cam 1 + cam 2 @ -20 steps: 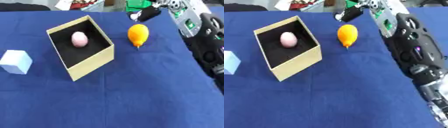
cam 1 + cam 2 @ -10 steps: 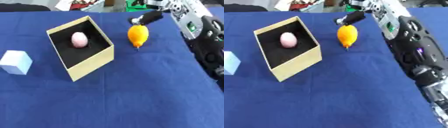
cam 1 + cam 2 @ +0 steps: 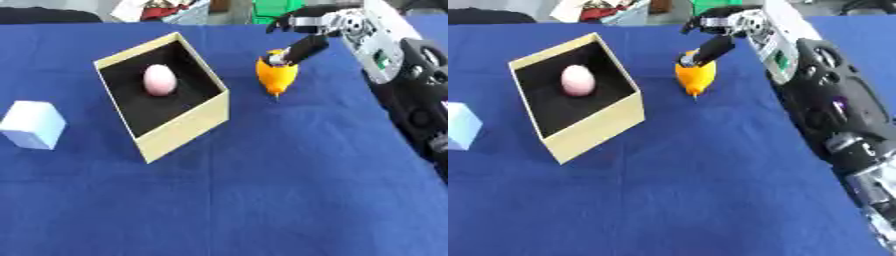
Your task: Pick up objects on the table and place them in the box.
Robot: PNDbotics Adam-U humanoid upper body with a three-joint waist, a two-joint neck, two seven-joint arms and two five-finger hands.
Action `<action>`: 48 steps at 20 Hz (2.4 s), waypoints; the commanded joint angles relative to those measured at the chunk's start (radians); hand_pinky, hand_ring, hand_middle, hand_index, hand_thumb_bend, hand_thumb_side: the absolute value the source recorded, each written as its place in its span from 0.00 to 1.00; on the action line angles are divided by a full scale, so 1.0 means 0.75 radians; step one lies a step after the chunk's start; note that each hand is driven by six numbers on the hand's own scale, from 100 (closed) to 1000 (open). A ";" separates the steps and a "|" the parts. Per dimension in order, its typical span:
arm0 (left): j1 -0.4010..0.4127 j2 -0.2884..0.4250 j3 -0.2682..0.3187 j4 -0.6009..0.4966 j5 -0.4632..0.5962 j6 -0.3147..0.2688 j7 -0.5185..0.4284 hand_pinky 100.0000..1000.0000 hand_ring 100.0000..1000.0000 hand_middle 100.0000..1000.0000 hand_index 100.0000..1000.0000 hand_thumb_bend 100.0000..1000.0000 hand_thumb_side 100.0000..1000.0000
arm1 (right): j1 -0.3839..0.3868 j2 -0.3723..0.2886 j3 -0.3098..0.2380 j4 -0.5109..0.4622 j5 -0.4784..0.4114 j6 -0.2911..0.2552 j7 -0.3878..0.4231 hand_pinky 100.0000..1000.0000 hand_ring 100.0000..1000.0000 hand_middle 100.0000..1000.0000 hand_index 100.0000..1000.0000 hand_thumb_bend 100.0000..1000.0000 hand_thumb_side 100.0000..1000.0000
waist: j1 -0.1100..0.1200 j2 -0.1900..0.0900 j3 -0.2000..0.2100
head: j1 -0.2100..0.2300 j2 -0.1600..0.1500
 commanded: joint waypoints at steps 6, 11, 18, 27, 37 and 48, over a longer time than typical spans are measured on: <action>-0.005 0.014 0.010 -0.028 -0.008 0.001 -0.007 0.70 0.61 0.65 0.78 0.28 0.98 | -0.021 -0.036 -0.012 0.052 0.021 -0.031 0.022 1.00 1.00 1.00 1.00 0.19 0.56 | 0.002 -0.028 0.001 | 0.002 -0.010; -0.006 0.012 0.009 -0.028 -0.008 0.003 -0.009 0.70 0.61 0.65 0.78 0.27 0.98 | -0.018 -0.033 -0.021 0.066 0.030 -0.036 0.018 1.00 1.00 1.00 1.00 0.15 0.50 | 0.003 -0.026 0.005 | 0.001 -0.011; -0.008 0.011 0.008 -0.028 -0.007 0.003 -0.012 0.70 0.62 0.64 0.78 0.26 0.97 | -0.015 -0.029 -0.028 0.075 0.050 -0.019 -0.009 0.99 1.00 1.00 1.00 0.12 0.41 | 0.003 -0.025 0.012 | 0.000 -0.016; -0.011 0.010 0.006 -0.028 -0.009 0.009 -0.017 0.70 0.61 0.64 0.78 0.26 0.97 | -0.017 -0.009 -0.026 0.084 0.118 0.011 -0.087 0.94 1.00 1.00 1.00 0.20 0.34 | 0.006 -0.022 0.019 | -0.002 -0.025; -0.012 0.008 0.005 -0.028 -0.007 0.010 -0.019 0.70 0.61 0.64 0.78 0.24 0.96 | -0.024 0.020 -0.023 0.085 0.227 0.045 -0.236 0.80 1.00 0.92 0.85 0.29 0.17 | 0.007 -0.020 0.024 | -0.005 -0.029; -0.011 0.005 0.004 -0.028 -0.008 0.014 -0.024 0.70 0.61 0.64 0.78 0.22 0.95 | -0.020 0.039 -0.032 0.101 0.220 0.095 -0.255 0.76 0.99 0.83 0.78 0.00 0.00 | 0.010 -0.021 0.025 | -0.007 -0.031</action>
